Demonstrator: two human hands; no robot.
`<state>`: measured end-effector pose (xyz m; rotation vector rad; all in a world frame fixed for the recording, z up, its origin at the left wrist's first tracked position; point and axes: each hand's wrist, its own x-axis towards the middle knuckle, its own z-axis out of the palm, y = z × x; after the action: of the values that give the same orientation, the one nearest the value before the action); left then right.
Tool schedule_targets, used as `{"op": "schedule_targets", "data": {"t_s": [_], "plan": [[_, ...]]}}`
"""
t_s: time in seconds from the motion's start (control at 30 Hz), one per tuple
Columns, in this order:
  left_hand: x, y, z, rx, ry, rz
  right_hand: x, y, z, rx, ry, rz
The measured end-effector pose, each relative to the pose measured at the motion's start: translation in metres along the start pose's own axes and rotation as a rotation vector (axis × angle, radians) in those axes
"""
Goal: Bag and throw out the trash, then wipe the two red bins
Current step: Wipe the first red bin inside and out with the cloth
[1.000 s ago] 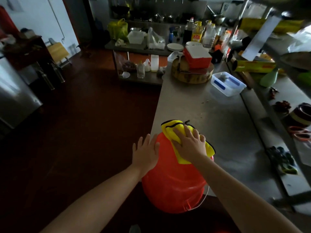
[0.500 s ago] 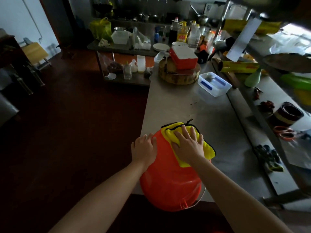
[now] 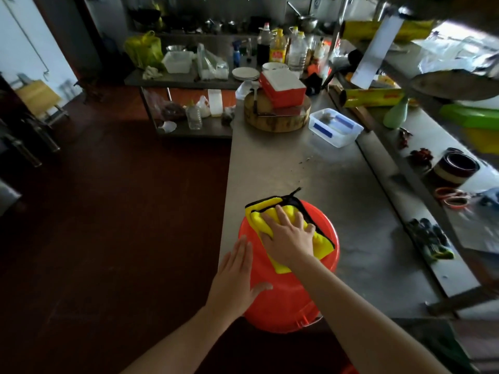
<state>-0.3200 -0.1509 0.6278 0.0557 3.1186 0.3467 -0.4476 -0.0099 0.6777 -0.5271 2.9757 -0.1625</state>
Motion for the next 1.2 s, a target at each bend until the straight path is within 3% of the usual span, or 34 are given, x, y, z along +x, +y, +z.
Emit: {"op": "schedule_targets", "data": {"t_s": [0.3, 0.5, 0.7, 0.97, 1.2], "plan": [[-0.006, 0.005, 0.007, -0.016, 0.069, -0.084, 0.007, -0.002, 0.001, 0.007, 0.068, -0.05], [0.001, 0.007, 0.006, 0.027, 0.059, -0.074, 0.001, 0.046, -0.001, -0.002, 0.12, 0.159], [0.012, 0.009, -0.001, 0.074, 0.061, -0.049, 0.008, 0.04, 0.0, 0.044, 0.093, 0.205], [0.017, 0.011, -0.003, 0.086, 0.067, -0.034, 0.012, -0.006, 0.001, 0.067, 0.014, 0.058], [0.022, 0.011, -0.001, 0.086, 0.09, -0.012, -0.002, 0.054, -0.007, 0.032, 0.033, 0.168]]}}
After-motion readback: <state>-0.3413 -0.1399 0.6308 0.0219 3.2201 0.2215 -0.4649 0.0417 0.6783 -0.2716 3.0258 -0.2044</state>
